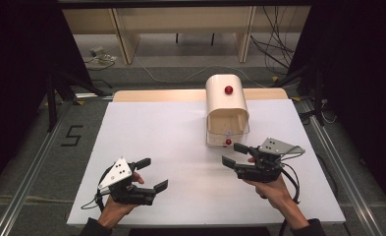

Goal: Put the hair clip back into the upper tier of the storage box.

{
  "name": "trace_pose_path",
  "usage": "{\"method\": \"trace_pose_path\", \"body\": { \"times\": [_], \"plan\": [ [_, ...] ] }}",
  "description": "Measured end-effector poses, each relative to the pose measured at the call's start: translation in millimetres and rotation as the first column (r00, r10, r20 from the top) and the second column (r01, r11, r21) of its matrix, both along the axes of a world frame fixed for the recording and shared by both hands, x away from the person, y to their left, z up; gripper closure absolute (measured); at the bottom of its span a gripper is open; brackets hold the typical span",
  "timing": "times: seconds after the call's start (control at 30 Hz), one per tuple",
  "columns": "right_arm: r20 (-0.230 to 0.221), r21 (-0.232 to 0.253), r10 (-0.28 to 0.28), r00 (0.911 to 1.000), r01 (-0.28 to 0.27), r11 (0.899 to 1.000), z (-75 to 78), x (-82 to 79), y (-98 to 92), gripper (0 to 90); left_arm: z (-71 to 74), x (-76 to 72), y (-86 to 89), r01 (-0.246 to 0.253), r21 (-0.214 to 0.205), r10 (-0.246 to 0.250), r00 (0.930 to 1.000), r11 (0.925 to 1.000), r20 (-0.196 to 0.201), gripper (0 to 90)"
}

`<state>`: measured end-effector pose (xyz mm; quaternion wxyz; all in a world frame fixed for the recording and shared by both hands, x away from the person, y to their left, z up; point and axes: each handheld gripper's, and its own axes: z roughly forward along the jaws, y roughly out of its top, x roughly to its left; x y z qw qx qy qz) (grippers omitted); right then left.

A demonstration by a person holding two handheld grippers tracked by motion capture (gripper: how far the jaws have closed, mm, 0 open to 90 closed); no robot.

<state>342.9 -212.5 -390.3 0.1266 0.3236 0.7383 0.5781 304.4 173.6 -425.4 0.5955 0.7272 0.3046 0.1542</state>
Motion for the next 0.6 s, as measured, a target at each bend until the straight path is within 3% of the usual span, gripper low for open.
{"method": "trace_pose_path", "body": {
  "times": [0.6],
  "plan": [
    [-0.006, -0.005, -0.026, 0.9997, 0.026, 1.000, -8.2, -3.5, -12.0, 33.6, -0.4, 0.4, -0.6, 0.002, 0.001, -0.002, 1.0000, 1.0000, -0.003, 6.3]
  ]
}}
